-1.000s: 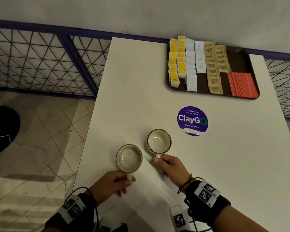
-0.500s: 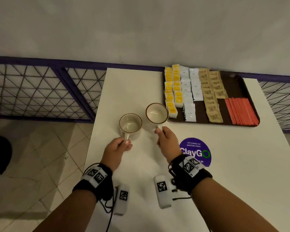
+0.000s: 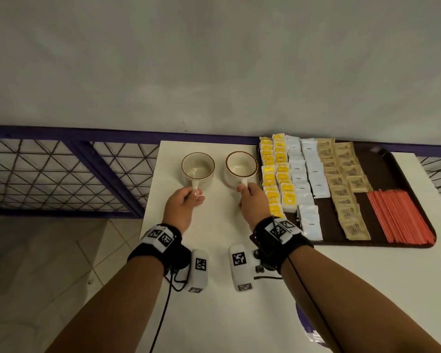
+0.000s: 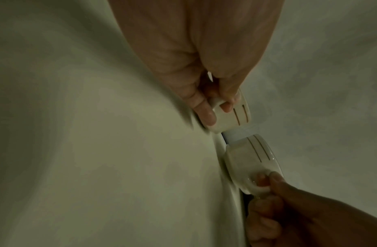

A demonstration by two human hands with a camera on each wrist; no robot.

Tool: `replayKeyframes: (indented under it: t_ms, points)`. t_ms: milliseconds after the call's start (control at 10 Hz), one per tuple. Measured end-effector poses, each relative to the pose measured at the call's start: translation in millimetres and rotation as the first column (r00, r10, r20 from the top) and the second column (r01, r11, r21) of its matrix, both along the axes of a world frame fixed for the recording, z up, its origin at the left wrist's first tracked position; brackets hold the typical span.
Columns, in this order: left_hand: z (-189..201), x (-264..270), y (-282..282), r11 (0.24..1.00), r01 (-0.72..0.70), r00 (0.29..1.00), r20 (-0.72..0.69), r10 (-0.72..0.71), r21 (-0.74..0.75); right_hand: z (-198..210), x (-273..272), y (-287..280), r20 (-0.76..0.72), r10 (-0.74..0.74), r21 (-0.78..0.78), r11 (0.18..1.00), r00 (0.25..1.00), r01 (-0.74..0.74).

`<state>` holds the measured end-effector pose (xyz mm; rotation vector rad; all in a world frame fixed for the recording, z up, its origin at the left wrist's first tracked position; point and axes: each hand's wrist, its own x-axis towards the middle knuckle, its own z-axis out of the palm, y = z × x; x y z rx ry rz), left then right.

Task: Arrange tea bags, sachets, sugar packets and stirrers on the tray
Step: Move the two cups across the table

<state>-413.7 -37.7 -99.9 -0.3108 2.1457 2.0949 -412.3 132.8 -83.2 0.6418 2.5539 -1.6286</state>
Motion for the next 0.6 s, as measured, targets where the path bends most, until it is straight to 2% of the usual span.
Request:
replayKeyframes:
  t_ms: [200,400,500,600]
  points:
    - [-2,-20,7,1.000,-0.009,1.000,-0.020,0.010,0.025,-1,-15,-4,-0.006,0.017,0.027,0.999,1.000,-0.017]
    - [3,-33,8,0.998,0.034,0.999,-0.022,-0.035,-0.053,-2,-26,2,-0.047,-0.002,0.090,0.996,0.999,0.007]
    - [8,-36,9,0.998,0.038,0.999,-0.024,-0.039,-0.048,-2,-28,2,-0.059,-0.037,0.014,0.999,0.998,0.038]
    - [1,-31,3,0.997,-0.064,0.998,-0.008,0.064,-0.052,-2,-17,9,-0.054,-0.107,-0.104,0.989,0.993,0.101]
